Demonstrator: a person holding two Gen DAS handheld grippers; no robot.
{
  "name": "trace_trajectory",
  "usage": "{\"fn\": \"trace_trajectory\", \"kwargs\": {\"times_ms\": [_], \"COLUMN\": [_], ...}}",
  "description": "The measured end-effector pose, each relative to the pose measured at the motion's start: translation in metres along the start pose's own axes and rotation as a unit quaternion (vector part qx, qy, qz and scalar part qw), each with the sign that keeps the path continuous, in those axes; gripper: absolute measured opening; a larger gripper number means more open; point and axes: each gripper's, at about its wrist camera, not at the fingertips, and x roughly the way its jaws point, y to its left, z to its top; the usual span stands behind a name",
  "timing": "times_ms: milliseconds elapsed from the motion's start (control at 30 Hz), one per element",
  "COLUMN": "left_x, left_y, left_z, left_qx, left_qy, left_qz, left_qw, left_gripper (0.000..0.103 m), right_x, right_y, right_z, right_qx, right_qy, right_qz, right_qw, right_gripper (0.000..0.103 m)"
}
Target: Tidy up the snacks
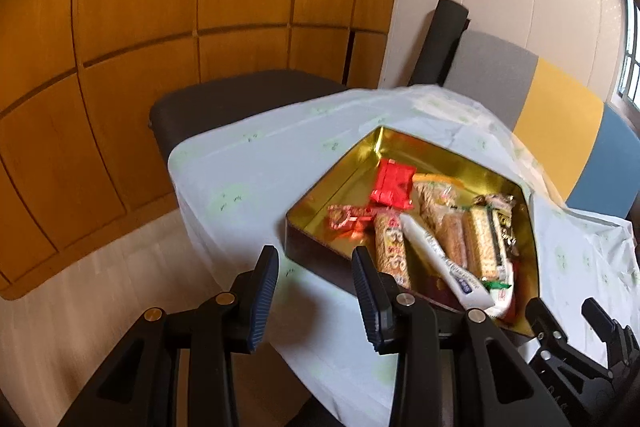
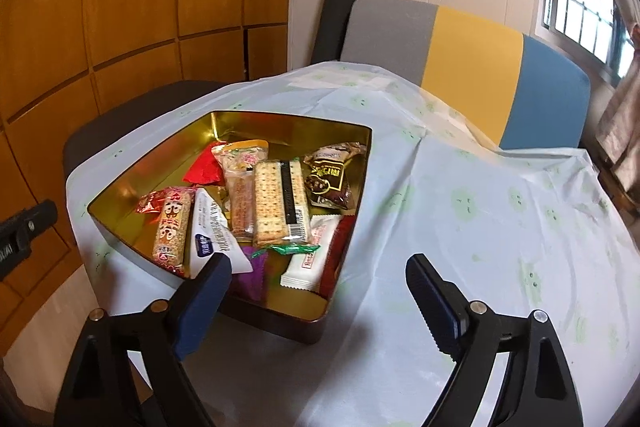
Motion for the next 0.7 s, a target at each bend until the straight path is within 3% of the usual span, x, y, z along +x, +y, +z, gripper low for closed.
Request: {"fn": "trace_trajectory", "kwargs": {"times_ms": [133,333,700], "left_x": [-0.001,-0.014,-0.01], "left_y": [0.004,0.001,0.002], "left_z": [-0.001,0.001,0.0], "left_qx": [-0.007,0.002,-0.001], "left_qy": [0.0,-0.031,-0.011], "left_qz": [0.001,-0.003,0.001], "left_qw": [1.0,0.9995,0.9999], "left_gripper": [0.038,0.038,0.038], "right_x": [0.001,-0.001,-0.001], "right_y": [0.003,0.012,0.009], "right_z": [0.001,0.0,-0.002], "right_qx": [-0.01,-0.033,-0.028], "right_qy": [-0.003,-0.01,-0.006], "right_qz": [0.008,0.023,0.023], "right_qw": [1.0,0.999,0.999], "right_gripper": [0.09,0.09,0.091]}}
